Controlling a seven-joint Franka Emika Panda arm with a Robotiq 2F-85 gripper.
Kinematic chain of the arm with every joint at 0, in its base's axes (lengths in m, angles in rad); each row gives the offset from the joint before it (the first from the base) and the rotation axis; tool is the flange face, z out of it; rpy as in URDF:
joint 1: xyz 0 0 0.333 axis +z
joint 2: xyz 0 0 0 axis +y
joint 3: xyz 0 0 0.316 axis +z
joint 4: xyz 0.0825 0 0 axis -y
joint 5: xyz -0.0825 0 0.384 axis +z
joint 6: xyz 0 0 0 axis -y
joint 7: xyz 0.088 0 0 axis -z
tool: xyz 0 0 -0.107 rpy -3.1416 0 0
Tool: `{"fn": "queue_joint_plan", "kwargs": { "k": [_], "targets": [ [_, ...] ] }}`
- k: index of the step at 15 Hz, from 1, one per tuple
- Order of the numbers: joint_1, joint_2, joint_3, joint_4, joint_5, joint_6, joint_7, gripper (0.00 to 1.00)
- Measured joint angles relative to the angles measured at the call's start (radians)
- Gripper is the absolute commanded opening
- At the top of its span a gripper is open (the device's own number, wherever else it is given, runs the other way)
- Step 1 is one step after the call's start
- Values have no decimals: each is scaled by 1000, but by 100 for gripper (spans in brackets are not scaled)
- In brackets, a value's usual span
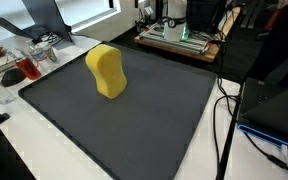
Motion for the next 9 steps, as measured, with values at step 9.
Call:
{"fn": "queue_joint_plan", "kwargs": {
  "k": [9],
  "targets": [
    [-13, -40, -253, 82, 252, -190, -525, 100]
  ]
}}
